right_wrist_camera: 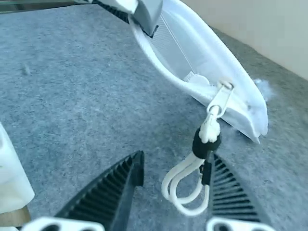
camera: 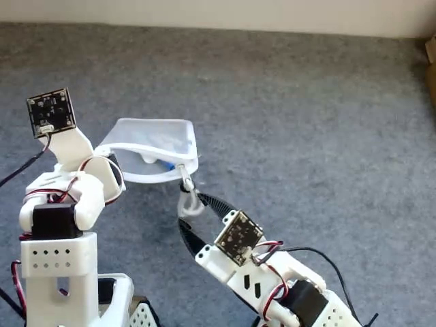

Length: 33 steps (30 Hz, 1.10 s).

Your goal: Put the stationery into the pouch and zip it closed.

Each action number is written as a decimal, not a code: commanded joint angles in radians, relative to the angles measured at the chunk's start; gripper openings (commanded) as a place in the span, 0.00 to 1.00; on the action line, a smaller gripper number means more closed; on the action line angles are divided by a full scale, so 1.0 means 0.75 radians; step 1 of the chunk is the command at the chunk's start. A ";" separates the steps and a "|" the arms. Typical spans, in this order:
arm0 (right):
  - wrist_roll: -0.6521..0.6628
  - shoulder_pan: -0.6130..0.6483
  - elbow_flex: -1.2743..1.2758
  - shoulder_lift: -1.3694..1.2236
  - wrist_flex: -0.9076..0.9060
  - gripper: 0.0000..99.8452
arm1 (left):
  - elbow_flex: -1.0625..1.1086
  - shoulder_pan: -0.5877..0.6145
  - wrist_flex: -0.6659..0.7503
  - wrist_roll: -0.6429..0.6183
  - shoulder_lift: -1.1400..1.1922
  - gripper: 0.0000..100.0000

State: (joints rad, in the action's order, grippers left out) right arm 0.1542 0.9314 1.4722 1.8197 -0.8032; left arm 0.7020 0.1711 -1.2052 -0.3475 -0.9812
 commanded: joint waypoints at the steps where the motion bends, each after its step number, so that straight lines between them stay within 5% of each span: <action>1: 0.010 0.013 0.050 0.019 0.161 0.19 | -0.009 0.028 0.045 -0.018 -0.003 0.01; 8: 0.010 0.007 0.253 0.017 0.478 0.10 | -0.009 0.026 0.039 -0.018 -0.007 0.01; 16: 0.006 -0.187 0.255 0.011 0.478 0.10 | -0.007 0.026 0.037 -0.016 -0.009 0.01; 21: -0.076 -0.191 0.240 0.021 0.445 0.10 | -0.007 0.026 0.037 -0.014 -0.007 0.01; 27: -0.082 -0.191 0.017 0.021 0.130 0.10 | 0.007 0.030 0.041 -0.014 -0.007 0.01; 33: -0.084 -0.187 0.007 0.009 0.224 0.10 | 0.019 0.028 0.045 -0.014 -0.011 0.01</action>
State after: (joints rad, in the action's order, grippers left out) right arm 0.1020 0.8009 1.5167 1.8213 -0.6882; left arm 0.7204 0.1726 -1.1991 -0.3475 -0.9812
